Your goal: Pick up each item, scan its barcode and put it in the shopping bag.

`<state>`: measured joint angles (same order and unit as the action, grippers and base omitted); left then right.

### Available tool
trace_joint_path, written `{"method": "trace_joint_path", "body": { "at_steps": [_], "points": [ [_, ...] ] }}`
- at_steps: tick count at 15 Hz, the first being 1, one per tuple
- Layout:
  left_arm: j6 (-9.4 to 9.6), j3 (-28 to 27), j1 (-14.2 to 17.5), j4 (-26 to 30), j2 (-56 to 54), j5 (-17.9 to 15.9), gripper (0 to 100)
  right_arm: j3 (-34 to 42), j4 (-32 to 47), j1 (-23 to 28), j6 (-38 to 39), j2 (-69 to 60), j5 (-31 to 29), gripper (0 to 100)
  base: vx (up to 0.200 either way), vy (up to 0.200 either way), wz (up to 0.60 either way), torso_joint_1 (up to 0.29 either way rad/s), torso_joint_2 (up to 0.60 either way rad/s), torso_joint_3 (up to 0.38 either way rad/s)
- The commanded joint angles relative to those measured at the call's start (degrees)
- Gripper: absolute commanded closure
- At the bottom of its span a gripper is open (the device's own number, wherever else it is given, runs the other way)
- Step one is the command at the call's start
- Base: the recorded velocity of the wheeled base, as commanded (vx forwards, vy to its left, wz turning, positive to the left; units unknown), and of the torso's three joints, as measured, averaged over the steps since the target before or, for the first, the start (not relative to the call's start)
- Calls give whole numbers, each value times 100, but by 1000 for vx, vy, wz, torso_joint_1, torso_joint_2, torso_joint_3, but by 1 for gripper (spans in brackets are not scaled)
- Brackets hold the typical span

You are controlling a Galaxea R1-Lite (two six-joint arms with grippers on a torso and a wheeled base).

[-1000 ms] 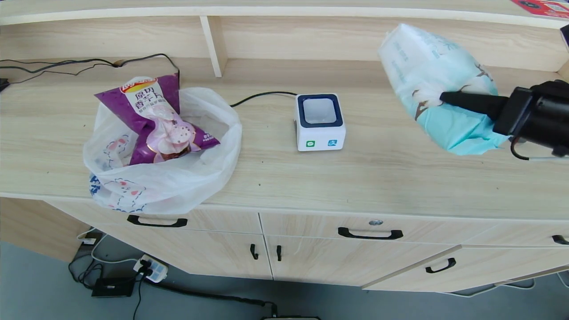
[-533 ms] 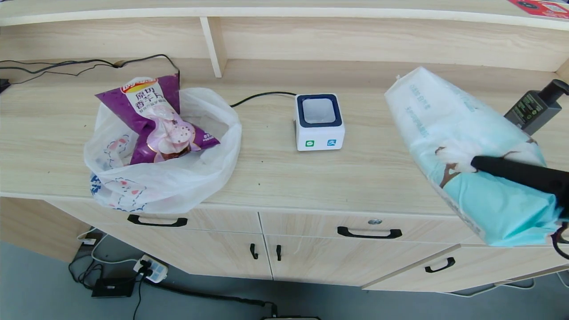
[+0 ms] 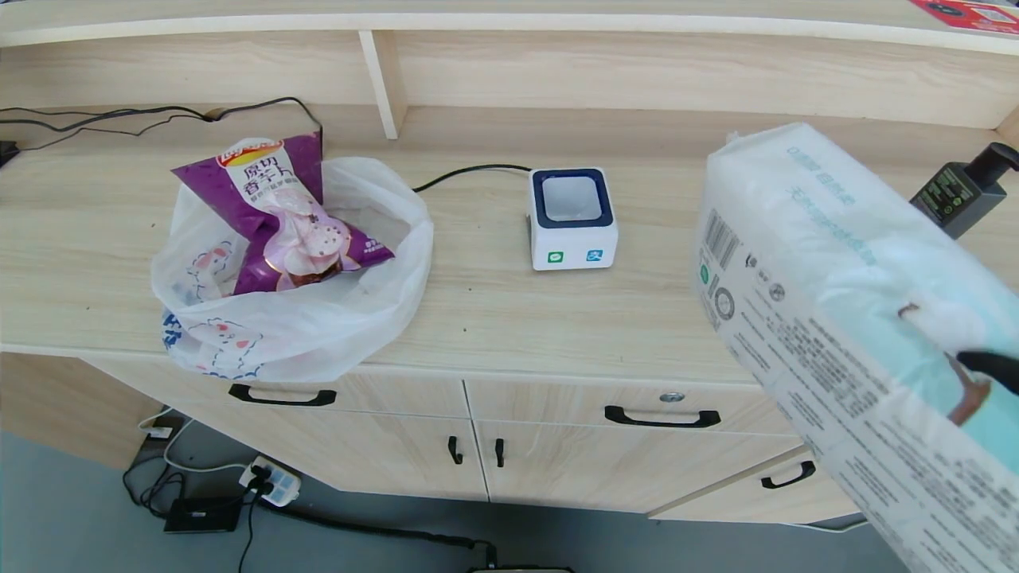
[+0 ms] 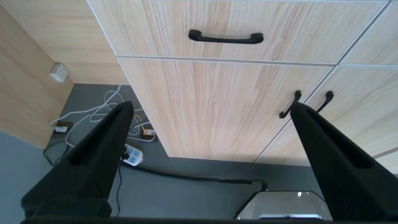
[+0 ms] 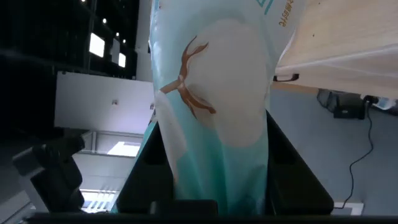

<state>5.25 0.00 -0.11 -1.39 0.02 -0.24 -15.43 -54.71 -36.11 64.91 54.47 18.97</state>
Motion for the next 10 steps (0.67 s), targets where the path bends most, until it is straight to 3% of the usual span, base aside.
{"method": "trace_joint_path", "body": {
  "at_steps": [1, 4, 6, 10],
  "points": [
    [2, 0, 2, -2, 6, -2, 0, 963, -954, -406, 399, -191, 19, 100, 0, 0, 0, 0, 0, 0],
    [20, 0, 2, -2, 6, -2, 0, 761, -1112, -406, 1410, -534, 28, 100, 0, 0, 0, 0, 0, 0],
    [20, 0, 2, -2, 6, -2, 0, 700, -1121, -441, 1559, -604, 37, 100, 0, 0, 0, 0, 0, 0],
    [28, 0, -7, -2, 6, -2, 0, 541, -1129, -1329, 1647, -1052, 37, 100, 0, 0, 0, 0, 0, 0]
  ]
}}
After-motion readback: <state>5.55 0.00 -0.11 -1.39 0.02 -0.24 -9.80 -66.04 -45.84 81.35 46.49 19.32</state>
